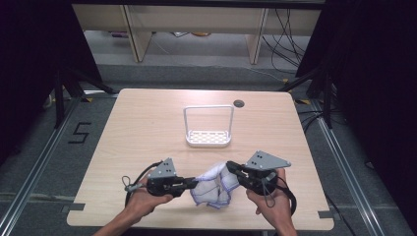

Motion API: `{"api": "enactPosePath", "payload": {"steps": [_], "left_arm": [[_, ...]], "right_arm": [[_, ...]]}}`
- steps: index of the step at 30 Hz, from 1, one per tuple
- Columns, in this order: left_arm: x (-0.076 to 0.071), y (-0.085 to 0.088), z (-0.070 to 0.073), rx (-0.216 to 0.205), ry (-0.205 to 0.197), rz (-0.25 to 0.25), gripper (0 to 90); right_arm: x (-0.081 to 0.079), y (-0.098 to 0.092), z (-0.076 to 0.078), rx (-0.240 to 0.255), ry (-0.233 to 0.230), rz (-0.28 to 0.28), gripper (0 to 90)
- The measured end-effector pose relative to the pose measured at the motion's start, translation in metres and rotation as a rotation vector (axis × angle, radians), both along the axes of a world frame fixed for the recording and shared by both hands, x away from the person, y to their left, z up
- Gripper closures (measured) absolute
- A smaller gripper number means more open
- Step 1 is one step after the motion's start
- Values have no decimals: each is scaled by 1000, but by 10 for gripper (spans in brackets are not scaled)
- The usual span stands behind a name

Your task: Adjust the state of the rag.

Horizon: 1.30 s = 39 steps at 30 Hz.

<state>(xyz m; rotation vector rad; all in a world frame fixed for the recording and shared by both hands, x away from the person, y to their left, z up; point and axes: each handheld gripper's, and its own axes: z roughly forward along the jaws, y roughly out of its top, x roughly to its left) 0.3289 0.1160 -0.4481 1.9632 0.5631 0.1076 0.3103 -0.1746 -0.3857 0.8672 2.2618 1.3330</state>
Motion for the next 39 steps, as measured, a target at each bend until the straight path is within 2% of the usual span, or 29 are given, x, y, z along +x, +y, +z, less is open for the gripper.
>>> {"api": "enactPosePath", "payload": {"steps": [1,2,3,4,5,6,7,9,10,12,13,14,15,16,18,19,20,22,23,24,25,28,29,30,32,33,35,36,39], "left_arm": [[0,9,19,-10,-26,-2,842],[0,13,29,-16,-38,-14,843],[-1,18,40,-1,-57,-16,843],[-1,18,40,-1,-57,-16,841],[-1,21,50,7,-82,-18,841],[-1,25,59,-3,-99,-19,841],[1,31,74,-3,-133,-2,842],[6,35,82,10,-165,18,855],[6,35,82,10,-165,18,859],[13,31,75,16,-144,18,859],[18,23,58,21,-94,4,845],[18,23,58,21,-94,4,838],[20,16,42,30,-56,-16,828],[20,16,42,30,-56,-16,811],[20,13,31,23,-17,-25,793],[19,12,28,15,0,-33,778],[18,11,25,12,8,-33,755],[16,9,22,13,16,-37,640],[15,9,21,24,24,-28,640],[15,9,18,27,35,-10,584],[16,8,11,35,62,12,504],[17,6,-6,60,102,30,380],[16,5,-11,71,117,32,362],[16,4,-17,76,128,21,347],[14,1,-27,91,141,15,335],[14,1,-27,91,141,15,325],[12,-4,-40,115,166,15,318],[12,-4,-40,115,166,15,319],[12,-11,-53,123,168,4,373]], "right_arm": [[0,-1,2,11,-17,-7,881],[-1,-3,5,22,-11,3,881],[-2,-4,7,32,-13,7,880],[-2,-4,7,32,-13,7,880],[-3,-5,10,34,-6,19,880],[-3,-5,11,52,-22,17,881],[-6,-7,14,53,-8,5,880],[-3,-8,14,43,-11,17,880],[-3,-8,14,43,-11,17,880],[2,-9,11,41,7,7,880],[10,-10,3,25,21,-12,880],[15,-12,-1,20,38,-20,880],[18,-13,-5,31,59,-31,880],[18,-13,-5,31,59,-31,880],[25,-16,-12,23,58,-34,880],[25,-15,-15,48,93,-45,881],[27,-17,-16,42,99,-32,880],[28,-18,-17,28,89,-37,881],[29,-19,-17,25,84,-23,880],[27,-18,-17,38,96,-41,880],[25,-19,-15,44,114,-48,880],[25,-22,-14,26,77,-35,880],[26,-22,-14,31,67,-31,880],[25,-22,-14,51,92,-35,880],[24,-23,-14,38,89,-50,880],[23,-23,-14,45,105,-58,880],[26,-25,-15,42,96,-41,880],[26,-25,-16,47,98,-34,880],[26,-25,-15,37,91,-31,880]]}}
